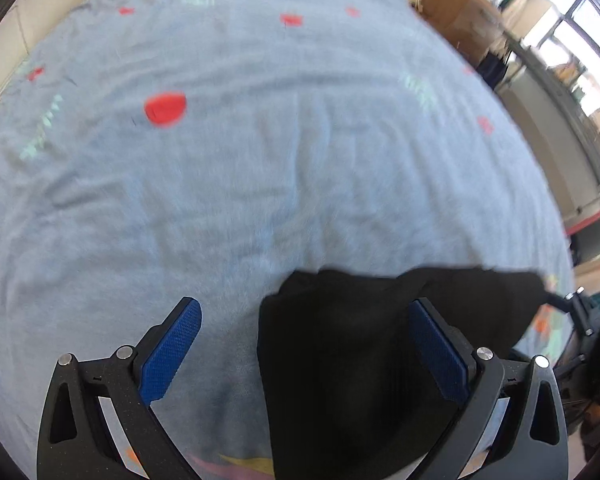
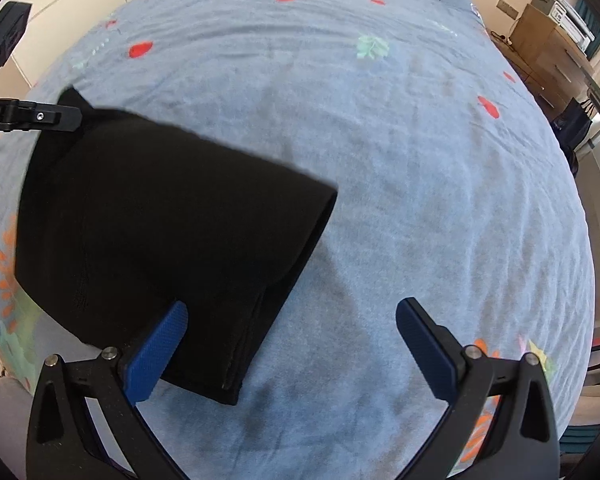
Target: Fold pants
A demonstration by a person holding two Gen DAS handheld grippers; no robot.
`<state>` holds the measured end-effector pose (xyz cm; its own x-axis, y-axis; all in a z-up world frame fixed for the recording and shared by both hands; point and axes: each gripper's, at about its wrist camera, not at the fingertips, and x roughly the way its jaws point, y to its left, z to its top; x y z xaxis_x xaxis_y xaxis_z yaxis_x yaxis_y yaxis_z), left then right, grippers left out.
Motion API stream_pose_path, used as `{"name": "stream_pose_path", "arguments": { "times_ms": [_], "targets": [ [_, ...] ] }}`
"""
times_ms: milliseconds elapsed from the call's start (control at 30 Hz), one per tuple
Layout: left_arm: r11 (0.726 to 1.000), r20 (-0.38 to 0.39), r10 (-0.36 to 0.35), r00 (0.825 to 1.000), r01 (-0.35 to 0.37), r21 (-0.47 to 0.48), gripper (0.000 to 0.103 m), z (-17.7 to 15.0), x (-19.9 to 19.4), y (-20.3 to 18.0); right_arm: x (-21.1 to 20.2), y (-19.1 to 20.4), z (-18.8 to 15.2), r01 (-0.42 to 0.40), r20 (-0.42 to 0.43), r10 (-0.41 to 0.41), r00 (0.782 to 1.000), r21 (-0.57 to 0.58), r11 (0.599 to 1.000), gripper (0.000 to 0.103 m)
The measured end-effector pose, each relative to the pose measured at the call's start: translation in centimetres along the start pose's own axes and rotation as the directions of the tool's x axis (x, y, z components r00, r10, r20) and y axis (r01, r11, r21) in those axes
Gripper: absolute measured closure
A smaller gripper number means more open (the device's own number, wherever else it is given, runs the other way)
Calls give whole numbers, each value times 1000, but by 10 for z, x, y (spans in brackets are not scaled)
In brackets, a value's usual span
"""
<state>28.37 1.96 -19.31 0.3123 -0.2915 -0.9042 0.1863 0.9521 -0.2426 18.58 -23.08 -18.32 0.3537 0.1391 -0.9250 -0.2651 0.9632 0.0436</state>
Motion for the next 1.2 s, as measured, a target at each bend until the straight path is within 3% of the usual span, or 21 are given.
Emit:
{"name": "stream_pose_path", "arguments": {
  "times_ms": [133, 267, 433, 767, 1000, 1200],
  "targets": [
    [999, 54, 32, 998, -31, -28, 1, 8, -17, 10, -14, -7, 10, -33, 68, 26, 997, 92, 995, 0],
    [995, 0, 101, 995, -101, -8, 1, 10, 12, 17, 10, -5, 21, 6, 24, -9, 1000, 115, 993, 0],
    [994, -12, 89, 996, -90, -68, 1, 7, 34, 35, 37, -12, 20, 23, -9, -22, 1000, 136, 991, 0],
    [994, -45, 79, 996, -82, -74, 1, 0, 44, 48, 42, -7, 26, 29, -22, -27, 999, 82, 996, 0],
    [998, 16, 51, 999, -50, -36, 1, 5, 2, 33, 14, -2, 26, 23, 17, -24, 1000, 67, 997, 0],
    [994, -11, -103, 995, 103, -22, 1, -26, -20, 4, -6, 0, 20, -62, 58, 54, 997, 137, 989, 0]
  ]
}}
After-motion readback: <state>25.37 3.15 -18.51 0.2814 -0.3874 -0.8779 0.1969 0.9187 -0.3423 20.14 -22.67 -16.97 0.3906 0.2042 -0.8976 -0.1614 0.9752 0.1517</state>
